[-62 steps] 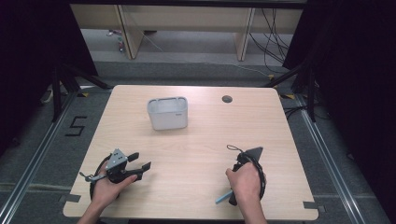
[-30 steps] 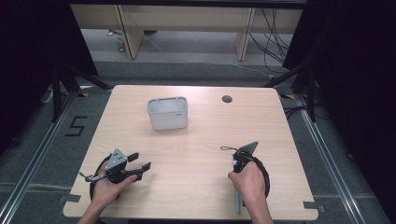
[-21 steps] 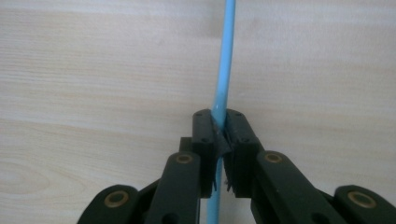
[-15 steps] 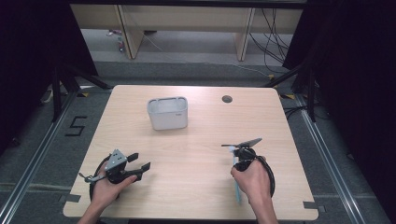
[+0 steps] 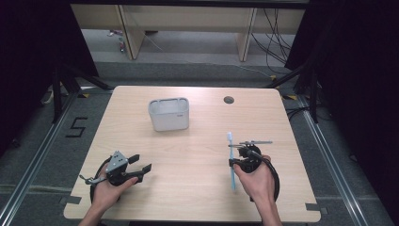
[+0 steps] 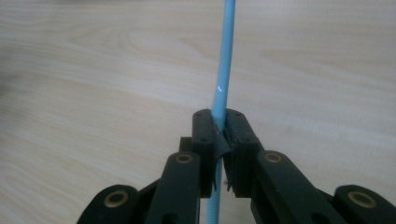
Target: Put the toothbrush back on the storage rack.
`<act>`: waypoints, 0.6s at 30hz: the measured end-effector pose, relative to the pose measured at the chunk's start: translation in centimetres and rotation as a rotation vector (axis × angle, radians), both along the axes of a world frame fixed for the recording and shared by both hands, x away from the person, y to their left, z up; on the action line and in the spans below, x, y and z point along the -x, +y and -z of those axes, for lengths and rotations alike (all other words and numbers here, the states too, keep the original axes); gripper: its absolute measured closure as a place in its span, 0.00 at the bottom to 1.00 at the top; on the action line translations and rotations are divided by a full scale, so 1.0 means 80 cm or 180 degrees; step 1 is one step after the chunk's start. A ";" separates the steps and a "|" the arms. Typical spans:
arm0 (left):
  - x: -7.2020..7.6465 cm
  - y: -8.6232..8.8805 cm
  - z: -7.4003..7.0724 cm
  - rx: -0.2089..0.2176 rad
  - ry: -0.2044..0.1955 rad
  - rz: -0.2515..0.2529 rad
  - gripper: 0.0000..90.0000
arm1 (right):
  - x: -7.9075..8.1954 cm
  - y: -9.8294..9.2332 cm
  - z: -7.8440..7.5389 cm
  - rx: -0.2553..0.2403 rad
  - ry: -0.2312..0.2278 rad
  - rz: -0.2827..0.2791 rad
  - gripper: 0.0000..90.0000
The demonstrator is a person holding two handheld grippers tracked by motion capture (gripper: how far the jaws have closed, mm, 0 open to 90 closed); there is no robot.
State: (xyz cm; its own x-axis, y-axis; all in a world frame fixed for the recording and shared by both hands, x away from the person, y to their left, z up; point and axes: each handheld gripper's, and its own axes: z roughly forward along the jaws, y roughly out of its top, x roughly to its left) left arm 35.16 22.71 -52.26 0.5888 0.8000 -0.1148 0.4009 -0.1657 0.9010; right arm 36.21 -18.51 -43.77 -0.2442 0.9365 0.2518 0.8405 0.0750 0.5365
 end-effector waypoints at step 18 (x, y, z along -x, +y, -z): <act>0.000 -0.001 0.001 0.0006 -0.0025 0.0014 0.36 | 0.009 -0.014 0.003 -0.0501 -0.1325 -0.0125 0.93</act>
